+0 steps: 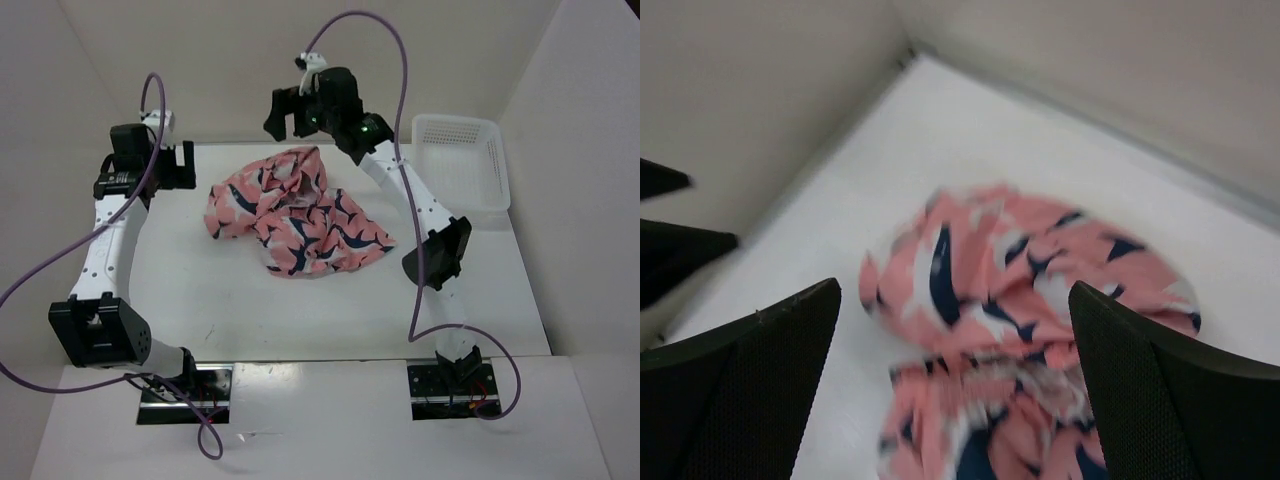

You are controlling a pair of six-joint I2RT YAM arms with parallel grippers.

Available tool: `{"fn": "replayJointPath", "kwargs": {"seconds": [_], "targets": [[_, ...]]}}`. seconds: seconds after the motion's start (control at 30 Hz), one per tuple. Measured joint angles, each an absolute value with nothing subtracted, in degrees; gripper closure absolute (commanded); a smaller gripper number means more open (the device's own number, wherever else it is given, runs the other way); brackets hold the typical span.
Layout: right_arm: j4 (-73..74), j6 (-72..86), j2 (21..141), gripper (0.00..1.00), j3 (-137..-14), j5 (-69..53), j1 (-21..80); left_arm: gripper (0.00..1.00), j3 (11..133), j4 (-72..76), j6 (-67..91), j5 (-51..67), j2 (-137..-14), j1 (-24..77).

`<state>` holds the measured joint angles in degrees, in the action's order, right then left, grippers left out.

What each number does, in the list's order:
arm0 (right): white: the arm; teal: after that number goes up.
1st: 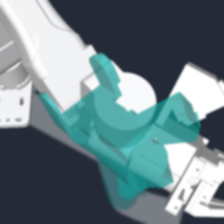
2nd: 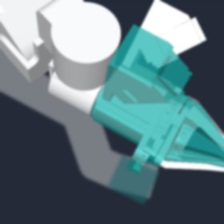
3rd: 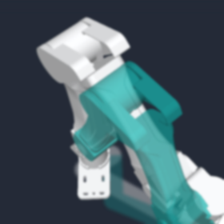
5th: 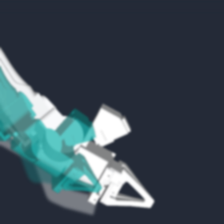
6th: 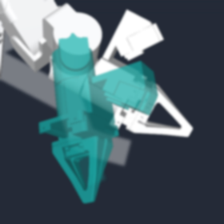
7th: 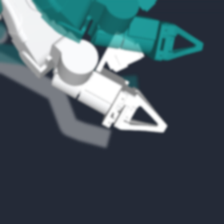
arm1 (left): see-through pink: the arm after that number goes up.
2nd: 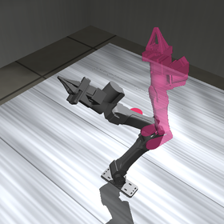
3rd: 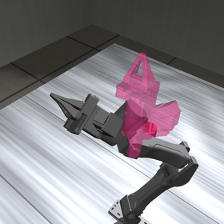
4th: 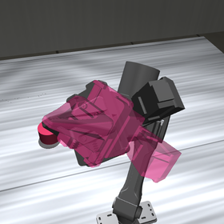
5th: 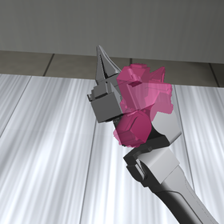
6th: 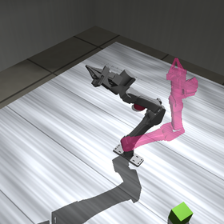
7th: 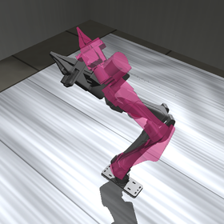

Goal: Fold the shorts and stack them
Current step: Move the shorts to the center of the board

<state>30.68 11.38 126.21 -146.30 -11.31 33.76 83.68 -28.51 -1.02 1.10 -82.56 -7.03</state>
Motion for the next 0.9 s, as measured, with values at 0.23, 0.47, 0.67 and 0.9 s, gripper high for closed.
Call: {"fn": "replayJointPath", "kwargs": {"seconds": [0.23, 0.47, 0.67, 0.9], "targets": [[32.36, 4.08, 120.9, 0.0, -116.75, -9.72, 31.59, 0.0, 77.62, -35.97, -1.02, 4.93, -82.52, -2.44], [32.47, -3.95, 116.51, 0.0, -104.53, -6.17, 38.98, 0.0, 73.38, -36.82, -1.02, 5.13, -82.52, 1.63], [30.11, -6.11, 122.72, 0.0, -112.33, -6.2, 46.65, 0.0, 69.91, -34.83, -1.02, 2.74, -81.95, -1.13], [28.8, -4.93, 130.37, 0.0, -114.54, -1.15, 49.78, 0.0, 65.45, -34.15, -1.02, -1.83, -76.49, -9.39]]}}
